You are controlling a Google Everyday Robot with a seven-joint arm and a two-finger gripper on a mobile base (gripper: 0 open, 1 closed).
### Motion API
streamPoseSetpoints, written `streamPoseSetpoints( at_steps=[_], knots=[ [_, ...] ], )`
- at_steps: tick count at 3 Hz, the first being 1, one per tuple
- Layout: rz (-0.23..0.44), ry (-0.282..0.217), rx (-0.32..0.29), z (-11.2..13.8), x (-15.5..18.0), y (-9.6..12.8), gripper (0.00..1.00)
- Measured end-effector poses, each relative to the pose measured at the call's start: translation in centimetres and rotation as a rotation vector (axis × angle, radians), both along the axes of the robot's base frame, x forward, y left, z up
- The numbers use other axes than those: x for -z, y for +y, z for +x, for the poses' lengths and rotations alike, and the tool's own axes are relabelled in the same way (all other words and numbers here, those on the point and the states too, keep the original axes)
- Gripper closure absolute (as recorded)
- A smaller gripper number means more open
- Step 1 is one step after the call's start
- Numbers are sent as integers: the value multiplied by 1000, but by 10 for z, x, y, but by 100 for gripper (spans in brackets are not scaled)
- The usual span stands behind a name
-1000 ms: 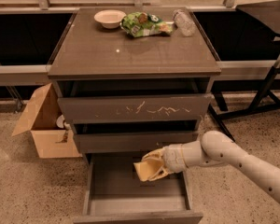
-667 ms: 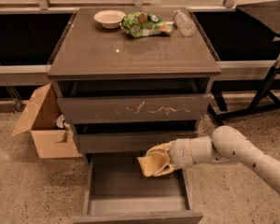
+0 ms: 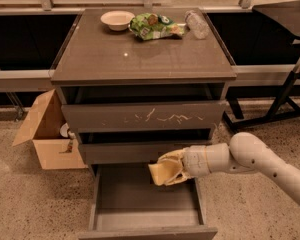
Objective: Pick sponge from bottom drawer and place on counter
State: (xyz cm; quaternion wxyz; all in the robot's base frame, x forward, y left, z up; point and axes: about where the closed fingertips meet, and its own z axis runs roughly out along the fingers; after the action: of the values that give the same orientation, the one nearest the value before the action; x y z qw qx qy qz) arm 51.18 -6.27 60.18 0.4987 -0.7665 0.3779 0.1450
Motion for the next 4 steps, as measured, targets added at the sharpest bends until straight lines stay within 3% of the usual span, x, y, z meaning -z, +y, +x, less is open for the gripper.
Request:
streamPoseSetpoints(
  at_steps=[1,2,3,4],
  knots=[
    [58,-31,14,25,-52,-16,100],
    [87,-78,19,54,-115,-30,100],
    [92,-122,21,70,-156,-38,100],
    [92,-122,21,70,-156,-38,100]
  ],
)
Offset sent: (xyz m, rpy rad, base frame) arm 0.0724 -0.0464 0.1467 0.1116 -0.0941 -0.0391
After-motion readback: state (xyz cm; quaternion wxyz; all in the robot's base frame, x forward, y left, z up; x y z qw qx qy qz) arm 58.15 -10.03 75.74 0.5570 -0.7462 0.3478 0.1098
